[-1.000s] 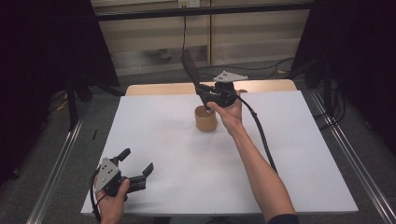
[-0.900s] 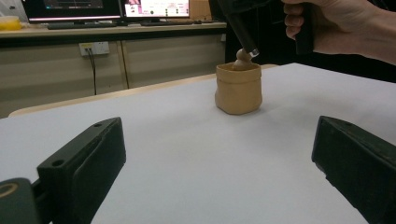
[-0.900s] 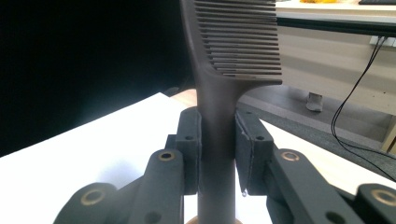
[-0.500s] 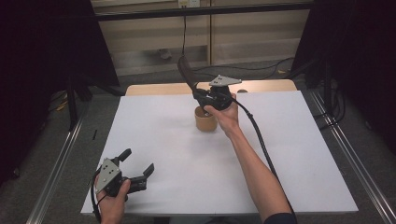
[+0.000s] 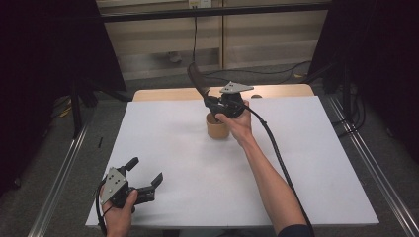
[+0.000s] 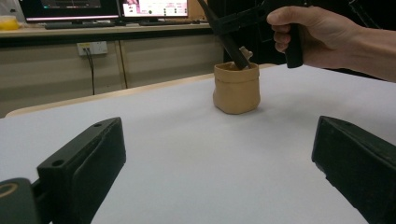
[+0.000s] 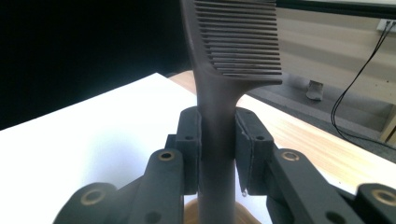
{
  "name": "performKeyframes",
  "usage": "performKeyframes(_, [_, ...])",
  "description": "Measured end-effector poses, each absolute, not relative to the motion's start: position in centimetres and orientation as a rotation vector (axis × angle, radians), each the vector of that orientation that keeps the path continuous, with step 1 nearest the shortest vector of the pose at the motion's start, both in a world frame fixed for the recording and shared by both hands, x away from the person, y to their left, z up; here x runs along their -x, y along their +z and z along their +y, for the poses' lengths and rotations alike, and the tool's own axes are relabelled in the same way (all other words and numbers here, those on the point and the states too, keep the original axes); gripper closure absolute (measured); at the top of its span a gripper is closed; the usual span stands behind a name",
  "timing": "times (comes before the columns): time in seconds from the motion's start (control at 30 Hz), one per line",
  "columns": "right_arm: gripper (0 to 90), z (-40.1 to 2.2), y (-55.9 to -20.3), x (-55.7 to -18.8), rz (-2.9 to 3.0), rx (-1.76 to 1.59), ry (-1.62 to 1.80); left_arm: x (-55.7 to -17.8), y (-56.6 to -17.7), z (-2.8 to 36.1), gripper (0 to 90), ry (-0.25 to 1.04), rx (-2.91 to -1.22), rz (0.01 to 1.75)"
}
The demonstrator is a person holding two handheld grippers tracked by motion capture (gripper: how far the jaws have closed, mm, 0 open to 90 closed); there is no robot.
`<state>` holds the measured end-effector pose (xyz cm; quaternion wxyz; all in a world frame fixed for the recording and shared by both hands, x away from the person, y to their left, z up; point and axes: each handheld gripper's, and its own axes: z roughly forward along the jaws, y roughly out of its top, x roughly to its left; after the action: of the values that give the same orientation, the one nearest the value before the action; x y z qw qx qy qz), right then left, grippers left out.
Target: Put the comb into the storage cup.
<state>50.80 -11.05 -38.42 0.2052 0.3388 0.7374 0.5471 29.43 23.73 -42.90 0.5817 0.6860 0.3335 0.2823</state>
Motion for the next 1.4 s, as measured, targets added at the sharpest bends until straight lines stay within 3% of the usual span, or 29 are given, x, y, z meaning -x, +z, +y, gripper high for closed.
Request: performKeyframes(1.4, [73.1,-11.4,-41.4,-49.2,2.098,-0.964,1.412,-29.5,-42.9,23.6,3.0,0.656,-1.613,0.772])
